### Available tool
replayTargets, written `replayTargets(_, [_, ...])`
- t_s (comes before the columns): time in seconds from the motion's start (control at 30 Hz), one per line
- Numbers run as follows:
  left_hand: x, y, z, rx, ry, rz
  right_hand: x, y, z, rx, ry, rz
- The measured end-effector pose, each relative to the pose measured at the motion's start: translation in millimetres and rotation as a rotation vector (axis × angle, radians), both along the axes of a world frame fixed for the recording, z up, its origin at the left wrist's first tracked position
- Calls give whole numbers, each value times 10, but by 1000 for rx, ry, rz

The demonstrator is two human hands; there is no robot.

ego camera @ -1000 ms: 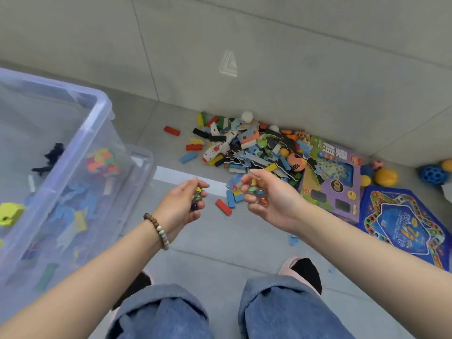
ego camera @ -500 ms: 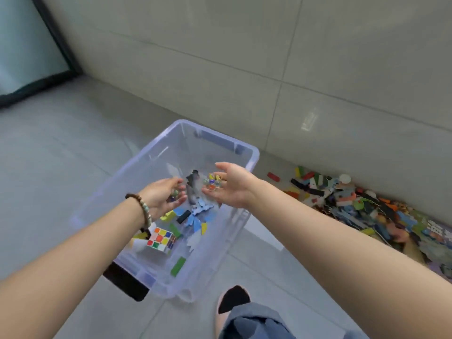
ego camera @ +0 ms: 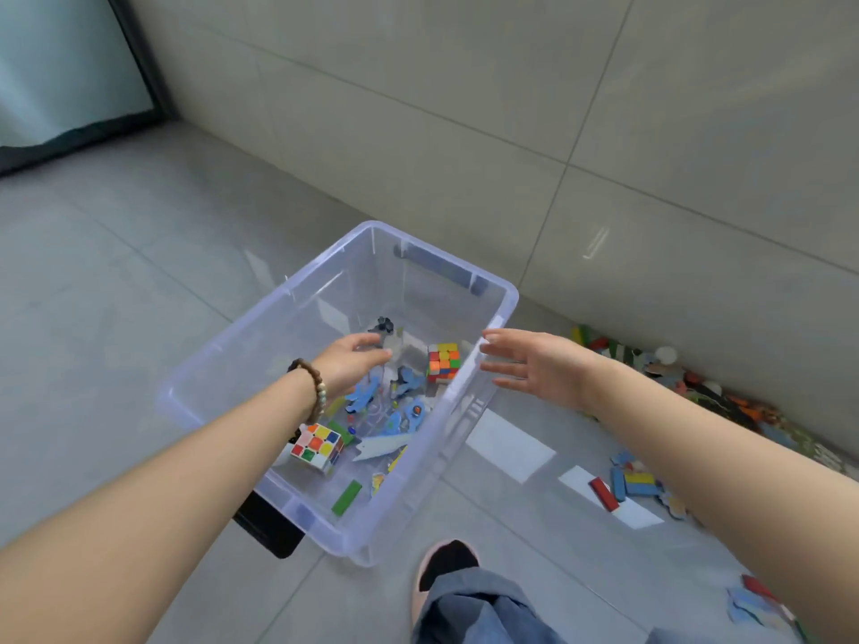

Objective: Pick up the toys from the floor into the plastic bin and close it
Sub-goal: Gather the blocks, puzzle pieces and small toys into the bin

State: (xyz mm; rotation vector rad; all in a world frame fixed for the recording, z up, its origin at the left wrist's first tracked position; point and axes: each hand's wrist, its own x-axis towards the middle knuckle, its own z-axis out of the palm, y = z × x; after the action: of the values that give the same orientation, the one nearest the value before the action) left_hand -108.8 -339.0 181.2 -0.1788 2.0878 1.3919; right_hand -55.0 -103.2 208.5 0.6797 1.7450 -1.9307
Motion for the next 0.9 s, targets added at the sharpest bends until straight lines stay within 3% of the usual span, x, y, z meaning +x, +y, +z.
replayTargets(0.17, [126, 530, 413, 130, 175, -173, 333, 610, 82, 227, -12, 75])
replayTargets(0.33, [350, 1274, 493, 166, 206, -348, 758, 1291, -45, 366, -112, 121])
replayTargets(0.53, [647, 2061, -410, -42, 195, -551, 1259, 1919, -669, 527, -277, 282])
replayTargets(0.7, [852, 2595, -1342, -247, 66, -689, 1496, 2299, -1356, 759, -232, 392])
replayTargets(0.8, [1008, 2848, -1745, -301, -48, -696, 1592, 2407, -1755, 788, -202, 346])
replayTargets(0.9, [1145, 3039, -2035, -319, -7, -728, 1601, 2432, -2026, 720, -179, 238])
